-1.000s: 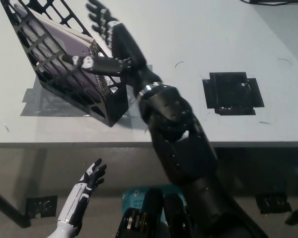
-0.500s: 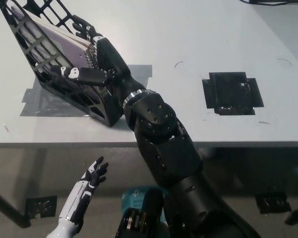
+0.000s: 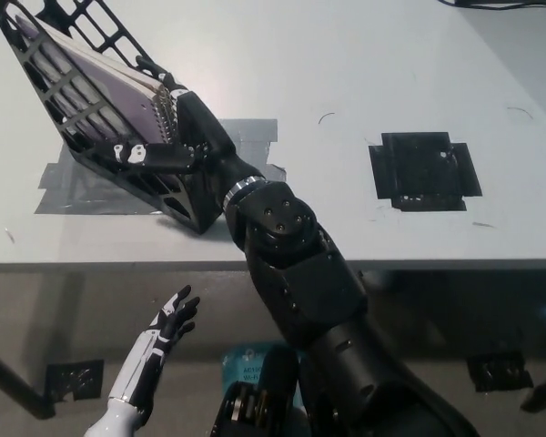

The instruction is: A shelf with a book inside it is placed on the center of the desk infront of the robot. The robot uses its right hand to grab the book, take it out and hand it to a person.

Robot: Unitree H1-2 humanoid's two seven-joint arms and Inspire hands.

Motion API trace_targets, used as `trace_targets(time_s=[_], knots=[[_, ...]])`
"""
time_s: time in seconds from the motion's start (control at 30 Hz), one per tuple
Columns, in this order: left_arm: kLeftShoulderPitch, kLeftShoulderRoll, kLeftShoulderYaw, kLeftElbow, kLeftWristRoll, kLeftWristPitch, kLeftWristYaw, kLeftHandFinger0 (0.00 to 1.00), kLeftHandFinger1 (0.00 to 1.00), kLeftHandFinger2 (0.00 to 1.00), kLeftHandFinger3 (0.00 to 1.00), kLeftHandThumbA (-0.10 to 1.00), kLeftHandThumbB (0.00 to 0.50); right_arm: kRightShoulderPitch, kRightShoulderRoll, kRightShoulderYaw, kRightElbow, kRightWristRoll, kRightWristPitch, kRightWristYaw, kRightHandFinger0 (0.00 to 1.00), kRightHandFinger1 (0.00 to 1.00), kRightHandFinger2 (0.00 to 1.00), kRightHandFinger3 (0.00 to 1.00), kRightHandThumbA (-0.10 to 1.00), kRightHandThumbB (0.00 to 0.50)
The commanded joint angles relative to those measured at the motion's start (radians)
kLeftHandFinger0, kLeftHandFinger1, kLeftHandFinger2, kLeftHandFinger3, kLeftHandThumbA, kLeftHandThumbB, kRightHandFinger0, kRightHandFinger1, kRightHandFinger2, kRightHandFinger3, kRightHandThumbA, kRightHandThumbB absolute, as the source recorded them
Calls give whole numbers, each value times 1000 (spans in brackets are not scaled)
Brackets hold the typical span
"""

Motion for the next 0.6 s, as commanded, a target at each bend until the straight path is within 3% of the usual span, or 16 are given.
trace_targets(time_s=[0.0, 0.3, 0.33, 0.43, 0.47, 0.5, 0.53, 0.57], knots=[[-7, 9, 0, -30, 3, -14, -8, 1000, 1000, 1000, 1000, 1000, 273, -59, 10, 19, -15, -15, -52, 18, 1000, 1000, 1000, 1000, 908, 228], [-12, 9, 2, -29, -7, 1, -12, 1000, 1000, 1000, 1000, 993, 278, -76, -5, 39, 18, -22, -76, 44, 1000, 1000, 1000, 1000, 858, 235], [-13, 8, 2, -31, -7, 0, -13, 1000, 1000, 1000, 1000, 992, 277, -78, -4, 40, 16, -22, -70, 46, 1000, 1000, 1000, 1000, 851, 255], [-21, 11, -2, -28, 9, -7, -9, 1000, 1000, 1000, 1000, 1000, 268, -85, -7, 47, 21, -34, -64, 42, 1000, 1000, 1000, 1000, 805, 241], [-25, 11, -3, -25, 10, -9, -9, 1000, 1000, 1000, 1000, 1000, 268, -94, -15, 60, 28, -62, -46, 24, 891, 930, 991, 986, 839, 217], [-26, 11, -3, -25, 9, -7, -10, 1000, 1000, 1000, 1000, 1000, 275, -101, -19, 70, 36, -82, -32, 9, 596, 669, 758, 778, 890, 196], [-26, 11, -3, -25, 9, -7, -10, 1000, 1000, 1000, 1000, 1000, 278, -109, -23, 79, 48, -98, -18, 0, 337, 387, 456, 511, 942, 93], [-28, 13, -3, -24, 8, -9, -12, 1000, 1000, 1000, 1000, 1000, 281, -122, -30, 92, 64, -119, 2, -10, 44, 89, 148, 210, 1000, 56]])
